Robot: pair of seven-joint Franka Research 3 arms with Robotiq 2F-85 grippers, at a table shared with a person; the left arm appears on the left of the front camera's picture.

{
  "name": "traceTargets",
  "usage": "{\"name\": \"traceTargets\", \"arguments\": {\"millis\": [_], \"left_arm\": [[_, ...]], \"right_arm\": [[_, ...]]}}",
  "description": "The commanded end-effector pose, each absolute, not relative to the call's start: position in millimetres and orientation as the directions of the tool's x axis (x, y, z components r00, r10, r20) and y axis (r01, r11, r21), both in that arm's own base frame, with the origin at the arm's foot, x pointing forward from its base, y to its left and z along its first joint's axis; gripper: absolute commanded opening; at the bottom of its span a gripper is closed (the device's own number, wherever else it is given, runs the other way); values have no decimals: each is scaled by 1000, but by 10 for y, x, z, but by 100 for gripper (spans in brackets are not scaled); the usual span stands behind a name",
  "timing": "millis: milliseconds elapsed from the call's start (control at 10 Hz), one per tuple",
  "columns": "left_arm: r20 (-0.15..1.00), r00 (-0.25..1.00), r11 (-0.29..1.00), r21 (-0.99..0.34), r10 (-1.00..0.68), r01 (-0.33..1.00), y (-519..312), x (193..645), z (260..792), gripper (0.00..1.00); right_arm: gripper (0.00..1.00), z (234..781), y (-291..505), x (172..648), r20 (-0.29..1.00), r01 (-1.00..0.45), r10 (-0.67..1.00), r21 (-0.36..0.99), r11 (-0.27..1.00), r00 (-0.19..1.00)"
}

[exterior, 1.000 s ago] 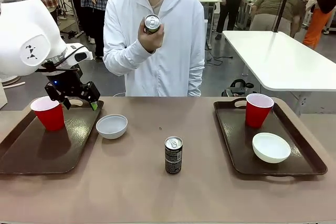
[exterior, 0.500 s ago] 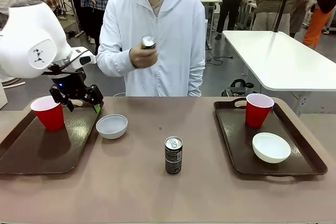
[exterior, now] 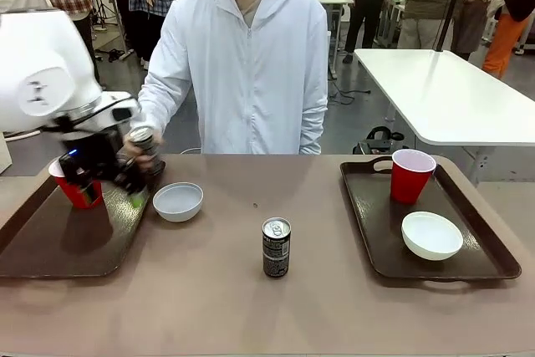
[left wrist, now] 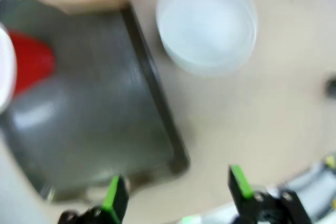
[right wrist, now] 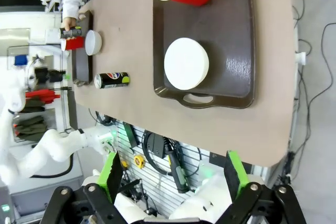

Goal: Prepare tableware on both trays.
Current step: Pick up a Picnic Bowl from the table and place it on a Handle tray.

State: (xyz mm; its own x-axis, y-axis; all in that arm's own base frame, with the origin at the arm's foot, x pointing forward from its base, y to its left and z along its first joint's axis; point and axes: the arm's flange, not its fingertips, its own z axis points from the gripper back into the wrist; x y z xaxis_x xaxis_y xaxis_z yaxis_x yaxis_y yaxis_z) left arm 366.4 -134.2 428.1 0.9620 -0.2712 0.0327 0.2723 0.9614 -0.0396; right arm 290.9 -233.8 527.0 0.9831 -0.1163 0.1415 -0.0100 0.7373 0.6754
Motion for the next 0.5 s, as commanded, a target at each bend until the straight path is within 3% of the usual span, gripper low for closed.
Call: {"name": "traceTargets", "arguments": {"millis": [0,400], "left_arm": [[8,931,931,7,-365,365,-1283,3033,4387,100],[8,948,948,-18,-319,319,-1257,3221,4344,100]], "right_arm": [[100,5271,-2340,2884,154,-28,-106,683,730,982],[100,5271,-2340,2884,154,-28,-106,683,730,982]]}}
